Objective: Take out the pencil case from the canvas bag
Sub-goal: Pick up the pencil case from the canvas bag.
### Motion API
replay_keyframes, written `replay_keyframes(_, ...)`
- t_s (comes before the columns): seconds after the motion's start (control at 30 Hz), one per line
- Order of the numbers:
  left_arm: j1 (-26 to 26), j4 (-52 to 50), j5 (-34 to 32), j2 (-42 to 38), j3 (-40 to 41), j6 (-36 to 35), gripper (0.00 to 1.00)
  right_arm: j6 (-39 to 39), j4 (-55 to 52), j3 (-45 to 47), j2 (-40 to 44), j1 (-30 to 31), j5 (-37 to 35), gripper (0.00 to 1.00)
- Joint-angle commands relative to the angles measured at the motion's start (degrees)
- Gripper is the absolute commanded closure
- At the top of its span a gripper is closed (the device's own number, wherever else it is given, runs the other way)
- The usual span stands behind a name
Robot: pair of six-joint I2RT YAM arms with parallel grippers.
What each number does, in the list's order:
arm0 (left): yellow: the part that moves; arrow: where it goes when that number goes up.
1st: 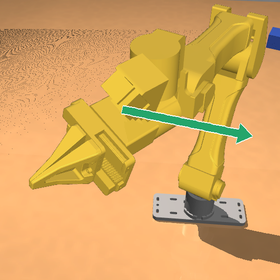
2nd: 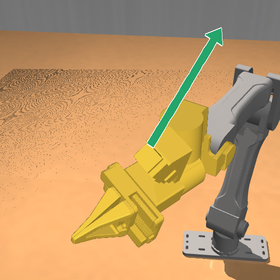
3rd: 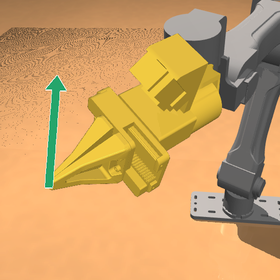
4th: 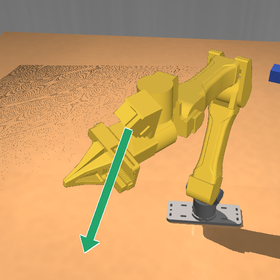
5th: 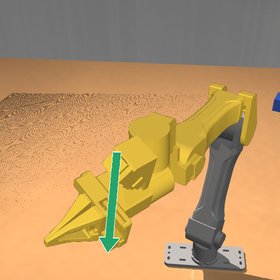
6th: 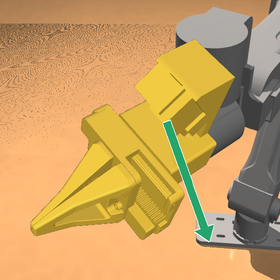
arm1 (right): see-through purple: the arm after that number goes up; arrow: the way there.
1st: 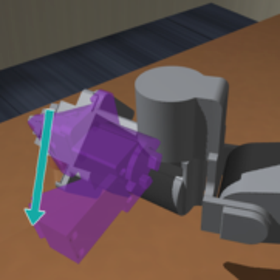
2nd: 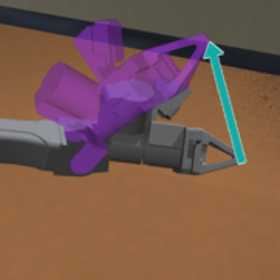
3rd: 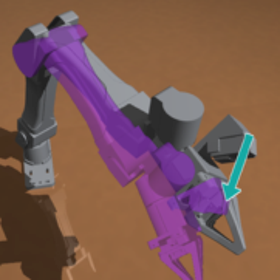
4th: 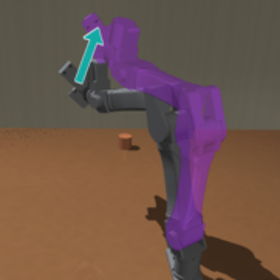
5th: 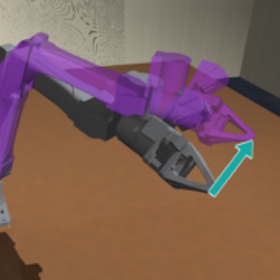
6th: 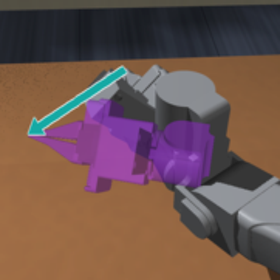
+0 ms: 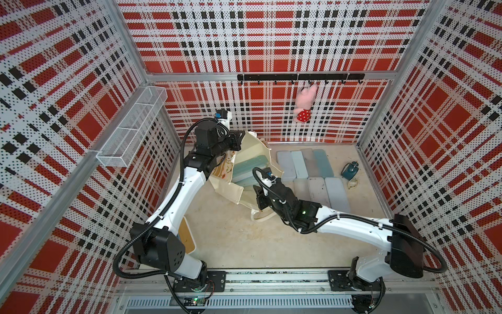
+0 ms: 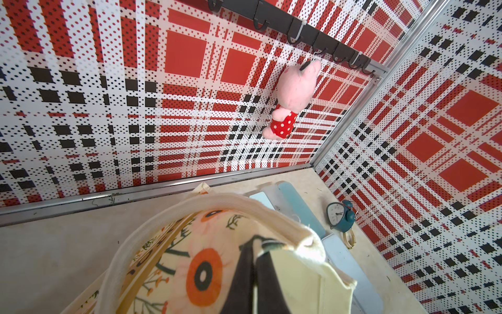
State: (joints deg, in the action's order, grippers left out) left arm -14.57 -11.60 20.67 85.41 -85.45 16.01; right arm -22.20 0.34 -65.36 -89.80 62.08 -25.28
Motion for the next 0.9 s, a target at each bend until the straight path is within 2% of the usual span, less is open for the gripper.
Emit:
replay_keyframes(0.0,-1.18,6.14,0.89,-4.13,-0.15,-0.06,1.00,-7.70,-3.70,-2.19,-3.23,-0.64,0.07,0.69)
replay_keyframes(0.2,-1.43,5.67,1.25,-6.27,1.13,-0.06,1.00,-20.00,-2.80,-3.67,-9.26,-3.91,4.47,0.67)
replay_keyframes(0.5,-2.65,5.74,1.35,-10.07,4.25,0.33,1.00,-37.01,-12.60,-15.57,-20.50,-6.05,7.45,0.59)
replay_keyframes(0.73,-3.43,5.66,-1.44,-12.58,6.21,1.14,1.00,-47.82,-7.65,-11.23,-19.84,-8.57,10.35,0.50)
replay_keyframes(0.87,-4.39,5.67,-3.58,-14.08,7.20,1.74,1.00,-54.62,-7.63,-9.59,-19.95,-10.22,12.17,0.51)
